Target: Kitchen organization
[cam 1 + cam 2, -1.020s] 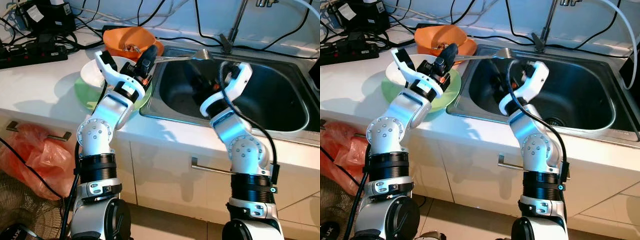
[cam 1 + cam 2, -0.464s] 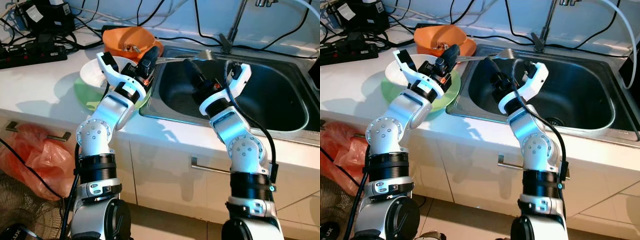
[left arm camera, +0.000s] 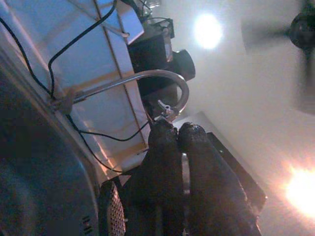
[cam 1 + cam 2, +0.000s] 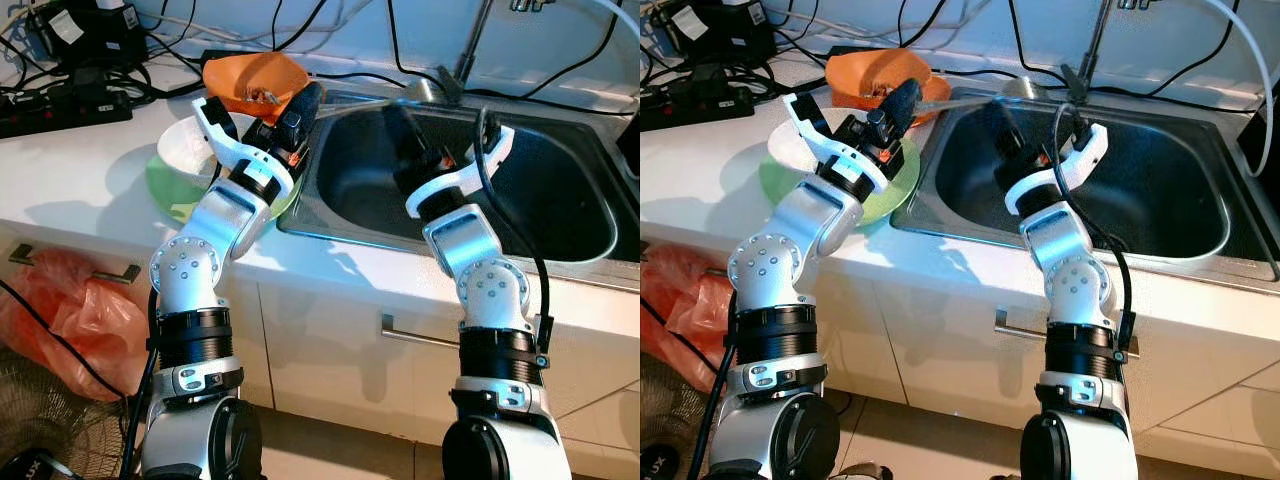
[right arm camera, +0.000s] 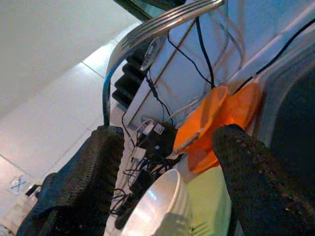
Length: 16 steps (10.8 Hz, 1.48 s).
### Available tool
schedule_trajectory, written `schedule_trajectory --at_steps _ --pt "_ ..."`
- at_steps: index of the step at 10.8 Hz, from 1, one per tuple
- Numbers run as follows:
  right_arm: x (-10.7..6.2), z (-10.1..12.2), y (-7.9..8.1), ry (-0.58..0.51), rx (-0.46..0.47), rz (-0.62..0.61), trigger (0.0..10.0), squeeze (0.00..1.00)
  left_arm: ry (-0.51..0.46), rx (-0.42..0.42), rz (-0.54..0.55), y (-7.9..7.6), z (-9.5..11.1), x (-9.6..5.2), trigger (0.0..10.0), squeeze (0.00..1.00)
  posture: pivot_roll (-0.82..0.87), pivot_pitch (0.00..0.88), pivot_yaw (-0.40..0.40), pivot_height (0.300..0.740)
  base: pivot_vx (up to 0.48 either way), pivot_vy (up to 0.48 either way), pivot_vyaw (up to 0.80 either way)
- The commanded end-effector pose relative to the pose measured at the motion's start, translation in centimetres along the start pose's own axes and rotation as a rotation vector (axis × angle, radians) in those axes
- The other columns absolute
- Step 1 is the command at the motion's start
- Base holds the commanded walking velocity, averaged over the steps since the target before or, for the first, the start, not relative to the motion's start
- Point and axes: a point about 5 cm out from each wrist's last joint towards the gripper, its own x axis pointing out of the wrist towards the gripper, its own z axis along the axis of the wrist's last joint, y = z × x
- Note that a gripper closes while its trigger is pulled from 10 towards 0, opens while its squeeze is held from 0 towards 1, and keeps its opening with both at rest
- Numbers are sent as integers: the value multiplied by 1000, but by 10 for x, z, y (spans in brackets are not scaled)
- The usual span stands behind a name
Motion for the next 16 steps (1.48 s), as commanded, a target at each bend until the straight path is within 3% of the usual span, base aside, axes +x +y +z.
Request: schedule_trajectory --at_steps 1,3,7,8,16 --pt "13 -2 25 -31 51 95 10000 0 47 -55 9 4 -21 1 0 0 83 69 -4 740 0 0 0" --pt "8 -8 23 0 42 105 10000 0 -17 -41 76 12 -12 2 0 0 81 72 -6 740 0 0 0" --pt "-11 -14 17 50 26 104 10000 0 -62 -26 103 17 2 3 0 0 74 78 -5 740 0 0 0" --pt "-12 -16 17 47 35 96 10000 0 -43 -32 95 15 -4 4 0 0 75 77 -4 740 0 0 0" --pt "12 -27 24 54 65 130 10000 0 18 -53 46 6 -21 4 0 0 98 72 -6 740 0 0 0"
